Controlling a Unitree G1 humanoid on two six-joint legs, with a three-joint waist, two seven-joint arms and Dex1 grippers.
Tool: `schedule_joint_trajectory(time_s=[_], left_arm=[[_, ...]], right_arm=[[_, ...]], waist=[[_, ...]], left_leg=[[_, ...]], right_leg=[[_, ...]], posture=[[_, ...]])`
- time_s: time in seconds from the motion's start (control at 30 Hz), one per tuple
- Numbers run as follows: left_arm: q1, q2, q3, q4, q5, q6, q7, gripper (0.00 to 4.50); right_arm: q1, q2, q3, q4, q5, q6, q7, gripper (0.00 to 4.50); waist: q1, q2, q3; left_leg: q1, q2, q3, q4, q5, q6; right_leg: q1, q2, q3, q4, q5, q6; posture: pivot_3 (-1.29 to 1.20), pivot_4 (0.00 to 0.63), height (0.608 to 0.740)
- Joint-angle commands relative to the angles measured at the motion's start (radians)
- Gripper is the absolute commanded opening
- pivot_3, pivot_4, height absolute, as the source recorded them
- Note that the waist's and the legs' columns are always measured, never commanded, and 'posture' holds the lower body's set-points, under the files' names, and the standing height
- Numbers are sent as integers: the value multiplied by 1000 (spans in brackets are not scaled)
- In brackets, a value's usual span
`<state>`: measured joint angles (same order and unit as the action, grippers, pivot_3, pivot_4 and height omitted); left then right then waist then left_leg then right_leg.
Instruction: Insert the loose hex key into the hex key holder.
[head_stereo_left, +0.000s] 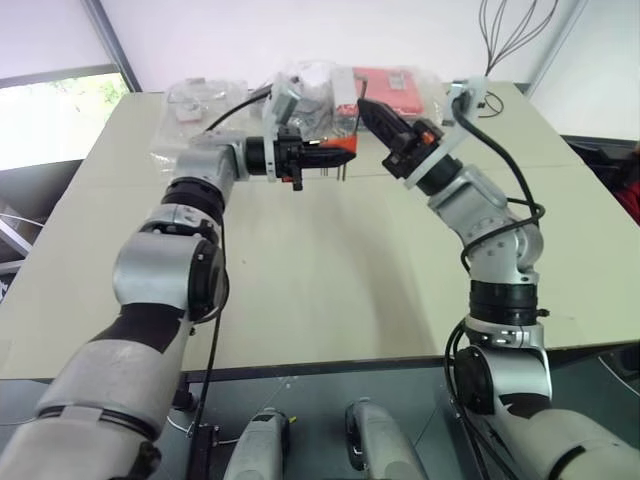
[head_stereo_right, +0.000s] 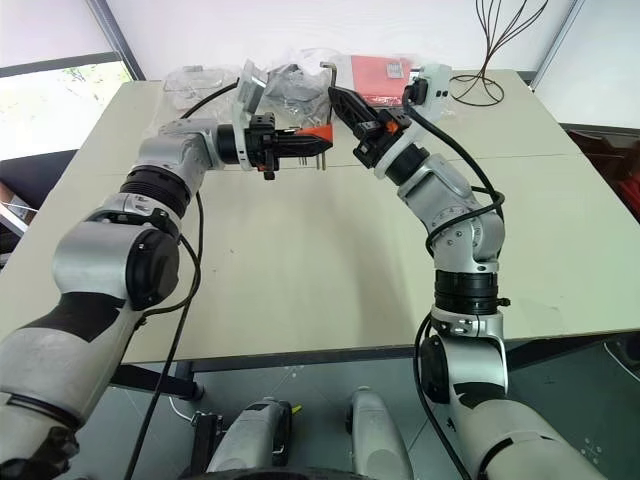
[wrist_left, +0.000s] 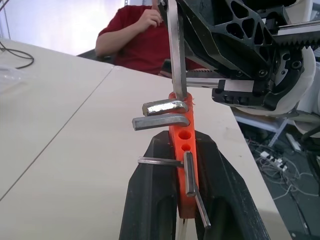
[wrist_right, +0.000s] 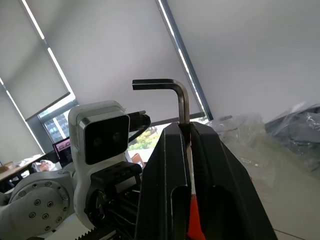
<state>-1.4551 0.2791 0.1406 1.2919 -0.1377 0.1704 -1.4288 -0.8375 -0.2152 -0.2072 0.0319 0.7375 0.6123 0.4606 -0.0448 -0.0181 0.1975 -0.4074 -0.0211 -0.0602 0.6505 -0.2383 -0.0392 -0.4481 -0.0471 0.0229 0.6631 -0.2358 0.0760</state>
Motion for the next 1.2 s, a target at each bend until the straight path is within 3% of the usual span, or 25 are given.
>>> schedule_joint_trajectory(time_s=[0.03,0.2,0.3,0.5,0.53,0.97,1.2], left_arm=[[-71,44,62,-49,-58,-17,19,0],[-66,43,57,-50,-54,-21,16,0],[-63,40,55,-50,-52,-22,15,0],[-56,35,51,-54,-49,-24,8,0],[-55,34,50,-54,-48,-23,7,0],[-28,63,40,-59,-31,-52,39,0],[80,101,71,-103,-52,-37,225,0]], right_arm=[[20,-19,0,2,-8,11,6,45],[26,-32,29,-8,-27,11,27,45],[23,-36,35,-2,-35,7,28,1104],[14,-33,48,13,-56,4,26,4222],[12,-32,48,14,-57,3,26,4471],[42,-52,19,-21,-55,13,7,4471],[188,-204,26,-189,-132,40,-24,4471]], waist=[[0,0,0],[0,0,0],[-1,0,0],[1,0,0],[1,0,0],[0,0,0],[2,0,0]], left_leg=[[0,0,0,0,0,0],[0,0,0,0,0,0],[0,0,0,0,0,0],[0,0,0,1,0,0],[0,0,0,1,0,0],[0,0,0,1,0,0],[0,0,0,1,0,0]], right_leg=[[0,0,0,0,0,0],[0,0,0,0,0,0],[0,0,0,0,0,0],[0,0,0,0,0,0],[0,0,0,0,0,0],[0,0,0,0,0,0],[0,-1,0,0,0,0]], posture=[[0,150,740],[0,150,740],[0,150,740],[0,150,740],[0,150,740],[0,150,740],[0,150,740]])
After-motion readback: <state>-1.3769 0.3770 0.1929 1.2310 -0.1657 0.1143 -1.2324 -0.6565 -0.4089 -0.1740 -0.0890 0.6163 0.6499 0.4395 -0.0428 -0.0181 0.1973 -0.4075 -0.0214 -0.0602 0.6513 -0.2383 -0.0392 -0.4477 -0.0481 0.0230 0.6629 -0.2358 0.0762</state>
